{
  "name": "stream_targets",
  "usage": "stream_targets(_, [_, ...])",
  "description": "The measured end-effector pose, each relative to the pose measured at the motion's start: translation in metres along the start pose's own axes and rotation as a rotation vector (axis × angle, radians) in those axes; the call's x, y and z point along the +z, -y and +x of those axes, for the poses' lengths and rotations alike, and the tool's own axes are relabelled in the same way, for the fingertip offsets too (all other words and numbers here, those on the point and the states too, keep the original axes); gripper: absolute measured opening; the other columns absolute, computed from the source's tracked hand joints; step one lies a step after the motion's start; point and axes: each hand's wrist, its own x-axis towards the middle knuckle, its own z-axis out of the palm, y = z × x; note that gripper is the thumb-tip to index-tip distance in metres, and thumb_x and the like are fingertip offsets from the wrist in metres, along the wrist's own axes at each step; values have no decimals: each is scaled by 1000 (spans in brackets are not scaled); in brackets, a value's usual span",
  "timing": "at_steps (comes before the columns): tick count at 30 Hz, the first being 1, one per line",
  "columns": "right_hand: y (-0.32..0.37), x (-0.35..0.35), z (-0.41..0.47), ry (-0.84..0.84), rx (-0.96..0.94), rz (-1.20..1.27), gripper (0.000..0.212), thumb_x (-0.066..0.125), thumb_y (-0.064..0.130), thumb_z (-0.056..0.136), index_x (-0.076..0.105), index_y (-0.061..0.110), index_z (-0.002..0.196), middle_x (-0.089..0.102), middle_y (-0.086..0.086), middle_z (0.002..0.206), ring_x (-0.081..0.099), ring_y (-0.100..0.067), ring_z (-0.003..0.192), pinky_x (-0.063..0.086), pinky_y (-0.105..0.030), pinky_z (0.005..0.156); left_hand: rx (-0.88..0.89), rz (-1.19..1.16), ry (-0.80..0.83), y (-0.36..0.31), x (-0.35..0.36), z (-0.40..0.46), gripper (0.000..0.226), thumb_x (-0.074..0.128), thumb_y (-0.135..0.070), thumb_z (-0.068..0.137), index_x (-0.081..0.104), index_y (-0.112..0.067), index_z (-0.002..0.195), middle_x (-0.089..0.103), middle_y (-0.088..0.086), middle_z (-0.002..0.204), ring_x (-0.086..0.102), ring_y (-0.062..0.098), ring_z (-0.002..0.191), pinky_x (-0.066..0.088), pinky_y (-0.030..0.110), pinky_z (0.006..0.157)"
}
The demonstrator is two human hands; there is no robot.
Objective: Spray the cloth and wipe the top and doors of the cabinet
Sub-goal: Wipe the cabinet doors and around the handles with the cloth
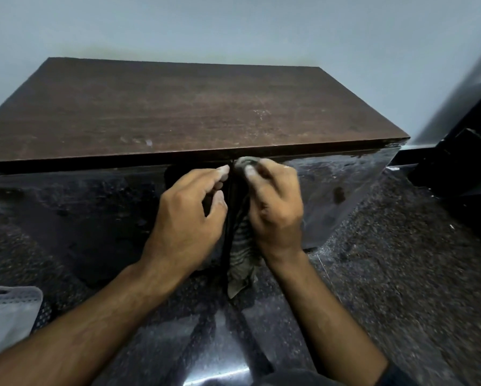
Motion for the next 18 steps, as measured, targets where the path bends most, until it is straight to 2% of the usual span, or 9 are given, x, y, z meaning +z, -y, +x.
stream_targets(3, [-10, -7, -5, -164, 178, -36, 12, 69, -10, 86, 74, -7, 96, 69, -21, 102, 63, -33, 89, 54, -38, 83, 12, -11, 74, -1, -1, -2, 43, 64, -3, 88, 62, -8, 130, 65, -1, 121, 63, 8, 104, 47, 17, 96])
stream_targets(8, [-10, 0, -5, -101, 73, -6, 13, 65, -7, 90, 74, -6, 100, 67, -19, 105, 60, -30, 93, 51, -31, 86, 20, -23, 171, -5, 6, -2, 48, 67, -5, 87, 59, -9, 134, 62, 1, 133, 58, 9, 121, 45, 24, 105])
stream_targets(11, [-24, -8, -8, -214, 249, -15, 5, 72, -3, 87, 75, -5, 91, 69, -16, 99, 66, -29, 90, 56, -41, 82, 17, -34, 193, -7, 10, -2, 50, 67, -5, 87, 57, -9, 136, 60, -1, 137, 56, 9, 125, 46, 32, 106])
stream_targets(14, [-21, -11, -18, -189, 316, -6, 2, 73, -5, 84, 74, -7, 86, 70, -17, 95, 67, -32, 87, 56, -47, 77, 13, -31, 210, -5, 10, -3, 53, 67, -5, 87, 55, -10, 138, 57, -3, 139, 54, 6, 126, 44, 28, 107])
stream_targets(16, [-18, -9, -16, -159, 253, 11, 4, 73, -6, 84, 75, -7, 88, 70, -18, 96, 66, -31, 87, 57, -42, 78, 12, -22, 222, -4, 11, -4, 53, 67, -6, 88, 54, -11, 139, 57, -4, 140, 52, 4, 127, 41, 22, 107])
stream_targets(18, [-21, -8, -4, -199, 191, 10, 5, 73, -6, 85, 75, -6, 90, 70, -17, 97, 66, -30, 87, 57, -37, 78, 12, -15, 229, -3, 13, -4, 53, 67, -7, 88, 54, -12, 139, 57, -5, 140, 50, 1, 128, 38, 17, 107])
